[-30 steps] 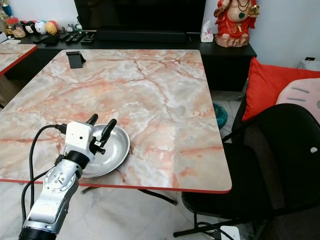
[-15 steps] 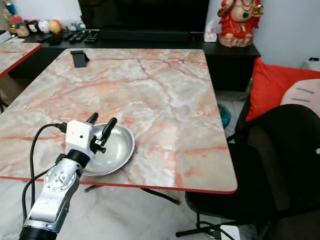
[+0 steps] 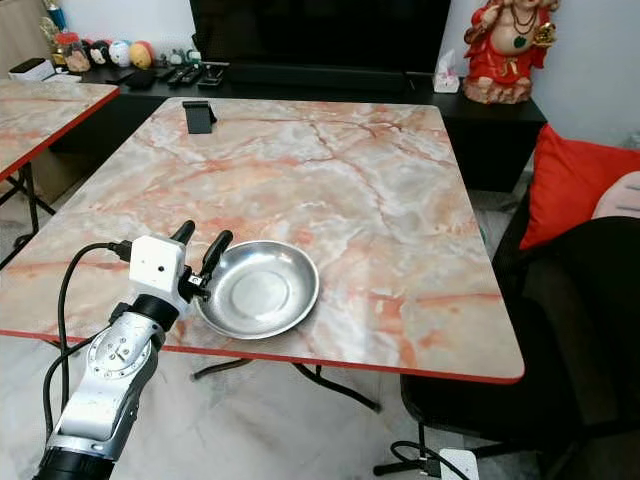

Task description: Setting the table

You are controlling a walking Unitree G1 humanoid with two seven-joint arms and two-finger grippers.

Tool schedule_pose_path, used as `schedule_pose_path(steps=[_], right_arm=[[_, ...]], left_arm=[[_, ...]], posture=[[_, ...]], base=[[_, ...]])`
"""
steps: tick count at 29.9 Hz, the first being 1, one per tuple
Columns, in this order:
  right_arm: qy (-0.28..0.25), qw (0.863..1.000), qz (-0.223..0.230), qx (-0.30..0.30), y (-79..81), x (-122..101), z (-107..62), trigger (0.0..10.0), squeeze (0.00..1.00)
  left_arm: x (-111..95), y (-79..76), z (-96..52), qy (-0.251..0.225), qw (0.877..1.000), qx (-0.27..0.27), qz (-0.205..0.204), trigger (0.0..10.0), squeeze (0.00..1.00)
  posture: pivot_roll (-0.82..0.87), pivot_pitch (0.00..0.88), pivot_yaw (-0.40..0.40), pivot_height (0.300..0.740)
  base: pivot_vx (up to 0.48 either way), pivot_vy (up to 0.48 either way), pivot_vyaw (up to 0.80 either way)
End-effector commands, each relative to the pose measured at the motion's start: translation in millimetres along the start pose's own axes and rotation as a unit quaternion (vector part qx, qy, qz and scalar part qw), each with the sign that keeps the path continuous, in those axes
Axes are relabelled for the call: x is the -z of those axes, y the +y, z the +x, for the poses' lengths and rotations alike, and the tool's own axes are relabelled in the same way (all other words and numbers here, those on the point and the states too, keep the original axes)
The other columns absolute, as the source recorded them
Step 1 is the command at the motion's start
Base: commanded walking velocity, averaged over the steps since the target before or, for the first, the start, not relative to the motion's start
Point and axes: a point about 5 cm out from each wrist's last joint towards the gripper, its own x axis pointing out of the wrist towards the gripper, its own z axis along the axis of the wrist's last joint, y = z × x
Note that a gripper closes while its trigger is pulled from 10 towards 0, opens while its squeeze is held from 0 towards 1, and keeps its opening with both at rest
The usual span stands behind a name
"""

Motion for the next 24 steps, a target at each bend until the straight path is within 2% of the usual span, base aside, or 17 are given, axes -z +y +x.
schedule_pose_path(steps=[1,24], right_arm=[[0.0,1.0,0.007,-0.001,0.1,0.7,-0.2,10.0,0.0],[0.0,1.0,0.01,-0.003,1.3,0.1,0.0,10.0,0.0]], left_arm=[[0.6,1.8,0.9,0.003,1.0,-0.003,0.0,10.0,0.0],[-0.8,3.7,3.4,0.001,1.0,-0.007,0.0,10.0,0.0]], posture=[[-0.05,0.0,0.04,0.74],[-0.05,0.0,0.042,0.74]], base=[[0.0,0.3,0.0],[0.0,0.298,0.0]])
